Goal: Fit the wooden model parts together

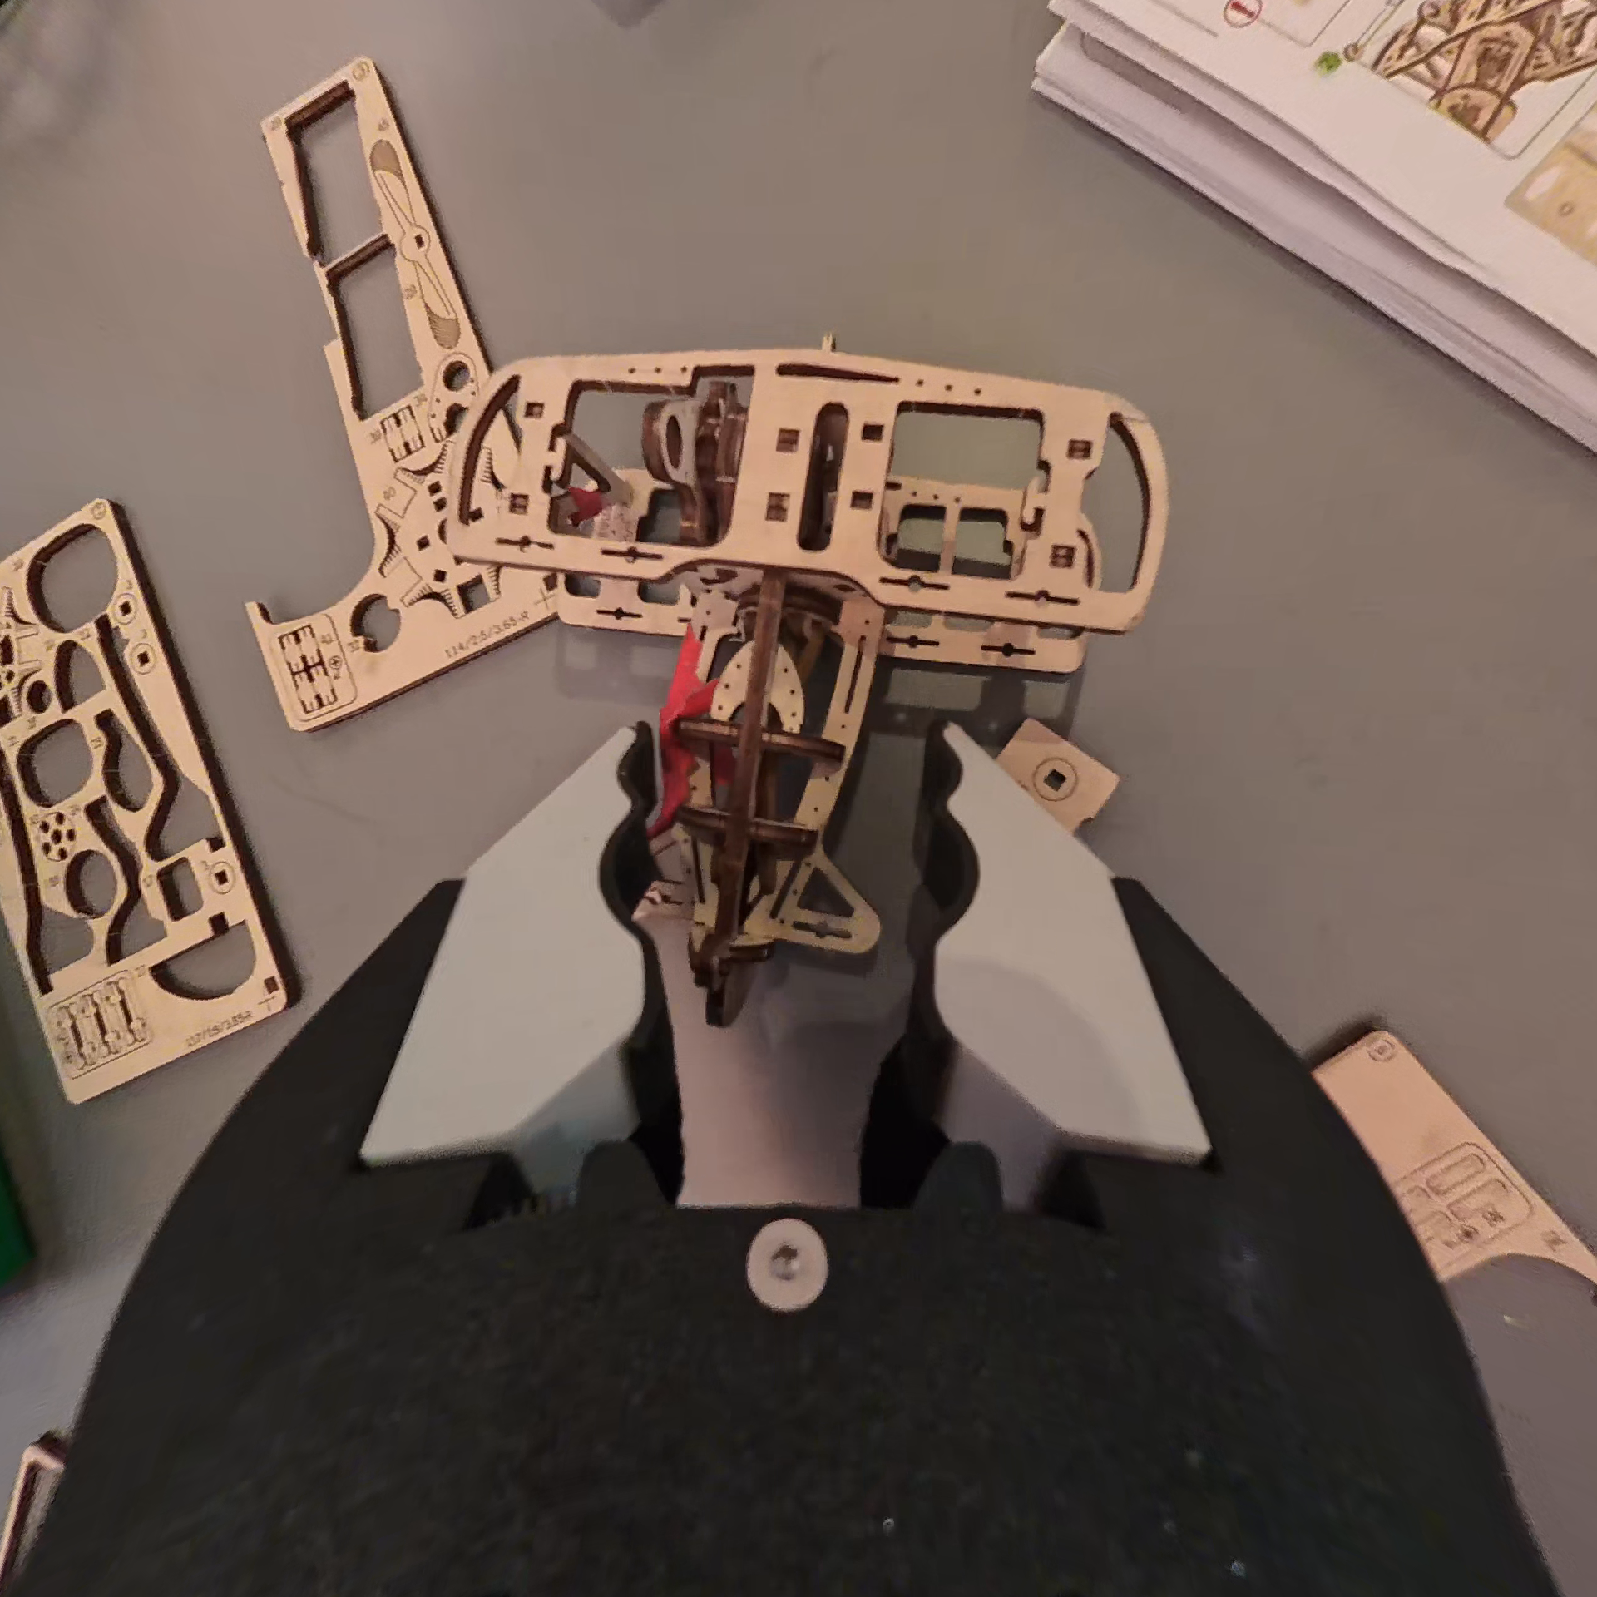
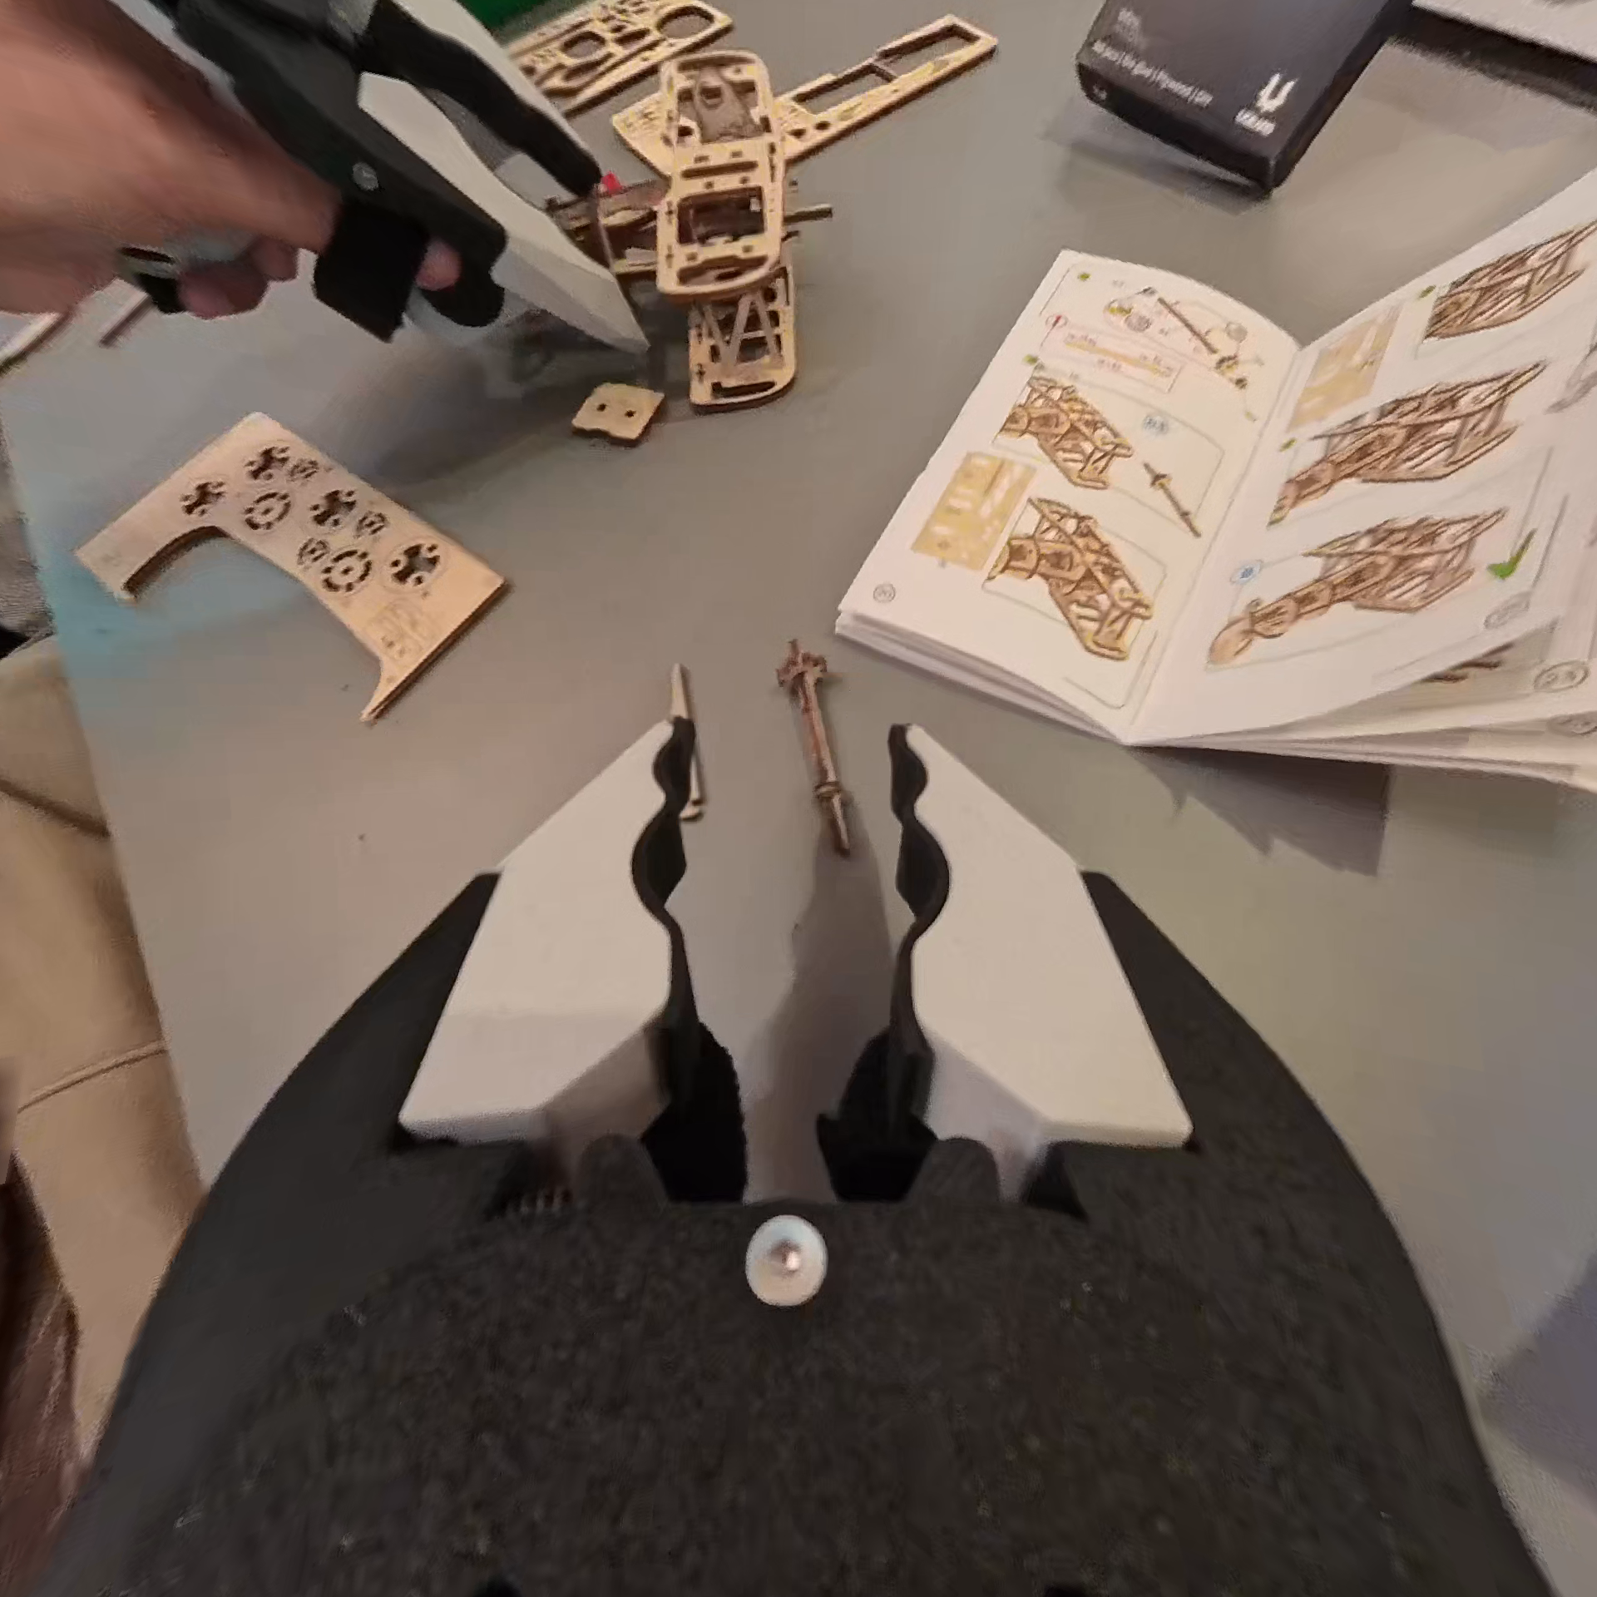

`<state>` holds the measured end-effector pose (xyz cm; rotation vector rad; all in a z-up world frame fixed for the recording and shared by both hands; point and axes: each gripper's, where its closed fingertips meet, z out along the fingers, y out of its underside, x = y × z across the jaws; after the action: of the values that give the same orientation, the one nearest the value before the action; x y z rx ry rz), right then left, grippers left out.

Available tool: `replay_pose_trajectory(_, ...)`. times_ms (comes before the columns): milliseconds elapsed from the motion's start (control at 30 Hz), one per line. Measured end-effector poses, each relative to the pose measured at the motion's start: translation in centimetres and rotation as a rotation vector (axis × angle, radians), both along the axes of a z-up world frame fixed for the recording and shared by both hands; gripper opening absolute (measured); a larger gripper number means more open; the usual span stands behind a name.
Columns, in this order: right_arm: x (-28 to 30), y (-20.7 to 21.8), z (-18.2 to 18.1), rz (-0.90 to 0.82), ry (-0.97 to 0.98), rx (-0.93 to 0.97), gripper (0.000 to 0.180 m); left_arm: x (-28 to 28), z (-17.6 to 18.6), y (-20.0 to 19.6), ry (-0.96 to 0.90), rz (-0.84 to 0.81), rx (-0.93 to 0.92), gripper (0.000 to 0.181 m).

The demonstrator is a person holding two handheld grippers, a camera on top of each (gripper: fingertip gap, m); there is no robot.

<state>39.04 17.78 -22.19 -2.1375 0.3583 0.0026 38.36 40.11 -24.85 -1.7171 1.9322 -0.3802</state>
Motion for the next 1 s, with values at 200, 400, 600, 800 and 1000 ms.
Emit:
replay_pose_trajectory(200, -0.8, 0.1, -2.4, 0.013, -0.048, -0.098, 0.035, -2.0, 2.7, -0.5, -0.095, -0.052, -0.005, 0.068)
replay_pose_trajectory(400, 0.1, 0.2, -2.7, -0.021, -0.114, -0.121, 0.028, -6.5, 5.6, -3.4, -0.263, -0.138, -0.218, 0.059)
replay_pose_trajectory(600, 0.6, 0.1, -3.7, -0.011, -0.126, -0.170, 0.027, -10.9, 5.2, -4.8, -0.362, -0.154, -0.285, 0.048)
replay_pose_trajectory(800, 0.7, 0.1, -3.7, -0.048, -0.171, -0.167, 0.006, -10.8, 6.1, -5.6, -0.388, -0.218, -0.269, 0.048)
replay_pose_trajectory(1000, -0.7, 0.7, -2.8, -0.069, -0.093, -0.090, 0.006, -11.0, 5.8, -6.7, -0.381, -0.301, -0.167, 0.039)
